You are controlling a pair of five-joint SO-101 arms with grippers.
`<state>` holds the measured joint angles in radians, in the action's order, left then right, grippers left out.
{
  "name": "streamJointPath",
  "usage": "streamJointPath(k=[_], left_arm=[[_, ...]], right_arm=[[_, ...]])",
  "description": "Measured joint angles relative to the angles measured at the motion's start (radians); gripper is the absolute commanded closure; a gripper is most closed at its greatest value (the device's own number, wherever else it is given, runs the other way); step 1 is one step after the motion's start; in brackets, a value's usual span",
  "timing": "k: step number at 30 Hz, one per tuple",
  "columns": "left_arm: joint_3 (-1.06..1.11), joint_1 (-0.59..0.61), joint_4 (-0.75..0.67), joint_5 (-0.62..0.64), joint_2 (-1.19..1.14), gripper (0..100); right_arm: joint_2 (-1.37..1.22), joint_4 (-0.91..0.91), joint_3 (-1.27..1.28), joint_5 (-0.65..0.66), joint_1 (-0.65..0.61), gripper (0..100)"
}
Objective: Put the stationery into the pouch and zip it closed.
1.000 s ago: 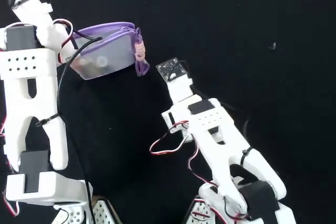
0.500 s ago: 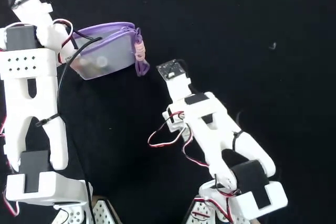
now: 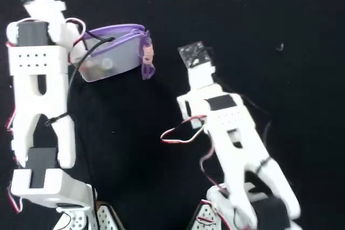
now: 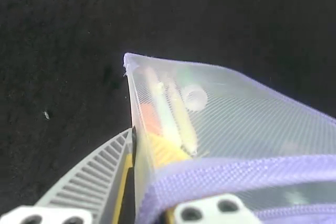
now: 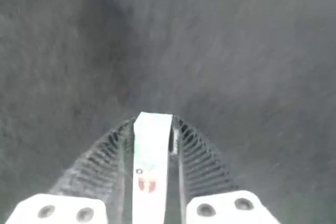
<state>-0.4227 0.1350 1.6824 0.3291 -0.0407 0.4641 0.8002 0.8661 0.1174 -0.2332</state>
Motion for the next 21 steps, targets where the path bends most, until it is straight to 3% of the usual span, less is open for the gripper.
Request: streamJointPath(k=[11,21], left_arm=[[-0.057,-0.124,0.072,-0.003,-0.018,97],[-0.066,-0.229,0.066,-0.003,-0.031,97]], right_arm=[[0.387,-0.015,-0.077,0.000,0.000,98.7],[0.416,-0.149,-0.259,-0.117,0.000,98.7]])
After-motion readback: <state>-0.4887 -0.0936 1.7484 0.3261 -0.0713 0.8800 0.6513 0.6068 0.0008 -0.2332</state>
